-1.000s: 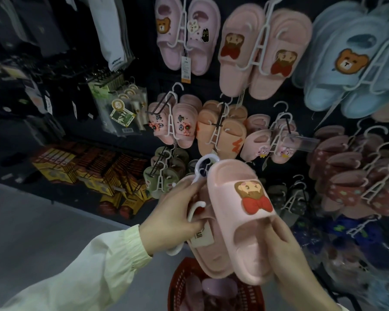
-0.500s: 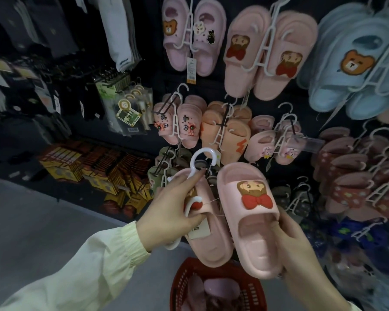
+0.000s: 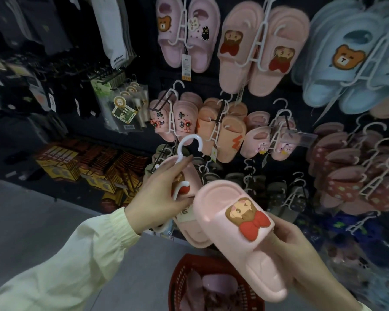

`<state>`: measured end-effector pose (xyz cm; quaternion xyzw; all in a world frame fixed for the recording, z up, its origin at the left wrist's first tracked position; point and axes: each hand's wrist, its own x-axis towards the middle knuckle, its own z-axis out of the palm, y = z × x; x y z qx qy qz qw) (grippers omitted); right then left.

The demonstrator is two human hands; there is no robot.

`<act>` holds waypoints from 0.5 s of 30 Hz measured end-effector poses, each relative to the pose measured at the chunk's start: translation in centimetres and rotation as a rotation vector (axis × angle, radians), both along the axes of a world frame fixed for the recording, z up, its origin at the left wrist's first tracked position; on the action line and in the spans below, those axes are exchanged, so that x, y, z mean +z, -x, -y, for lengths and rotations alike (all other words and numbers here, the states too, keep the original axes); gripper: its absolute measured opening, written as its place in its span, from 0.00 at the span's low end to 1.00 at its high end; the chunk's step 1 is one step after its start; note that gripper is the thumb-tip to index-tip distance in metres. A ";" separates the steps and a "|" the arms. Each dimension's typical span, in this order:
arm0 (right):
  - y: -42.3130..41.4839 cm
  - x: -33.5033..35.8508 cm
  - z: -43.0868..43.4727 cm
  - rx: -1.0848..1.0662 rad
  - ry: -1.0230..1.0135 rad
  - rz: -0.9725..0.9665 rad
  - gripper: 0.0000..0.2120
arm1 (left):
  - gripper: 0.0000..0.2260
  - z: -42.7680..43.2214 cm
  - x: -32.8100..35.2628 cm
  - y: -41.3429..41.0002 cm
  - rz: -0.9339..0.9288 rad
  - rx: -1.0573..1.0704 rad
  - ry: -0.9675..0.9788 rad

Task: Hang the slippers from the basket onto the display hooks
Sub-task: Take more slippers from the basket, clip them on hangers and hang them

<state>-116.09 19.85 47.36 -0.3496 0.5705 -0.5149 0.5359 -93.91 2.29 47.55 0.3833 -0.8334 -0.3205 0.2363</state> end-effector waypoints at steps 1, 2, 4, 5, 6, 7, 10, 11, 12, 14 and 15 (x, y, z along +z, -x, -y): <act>0.0 0.3 -0.2 0.045 -0.013 0.025 0.23 | 0.42 0.1 0.2 -0.1 0.005 0.006 0.001; 0.1 0.5 -0.4 0.094 -0.024 0.046 0.24 | 0.42 0.2 0.5 -0.2 0.013 0.017 0.009; 0.4 0.7 -0.7 0.185 -0.065 0.079 0.26 | 0.42 0.4 1.2 -0.3 0.033 0.030 0.039; 0.7 0.7 -0.9 0.221 -0.097 0.097 0.25 | 0.42 0.4 1.6 -0.3 0.039 0.031 0.049; 0.9 0.7 -0.9 0.256 -0.132 0.095 0.23 | 0.42 0.5 1.9 -0.4 0.039 0.029 0.052; 1.1 0.8 -1.0 0.297 -0.167 0.065 0.22 | 0.42 0.5 2.3 -0.4 0.039 0.028 0.053; 1.7 1.1 -1.0 0.438 -0.220 -0.105 0.23 | 0.42 0.7 2.9 -0.6 0.035 0.043 0.063; 1.9 1.0 -1.0 0.463 -0.225 -0.177 0.24 | 0.42 0.7 3.1 -0.7 0.038 0.049 0.061; 2.3 0.7 -1.0 0.471 -0.231 -0.242 0.25 | 0.42 0.8 3.2 -0.8 0.043 0.053 0.057; 2.9 0.1 -1.0 0.454 -0.262 -0.347 0.28 | 0.42 0.9 3.3 -1.0 0.045 0.050 0.052; 3.2 -0.2 -1.0 0.444 -0.279 -0.384 0.29 | 0.42 0.9 3.3 -1.1 0.044 0.048 0.052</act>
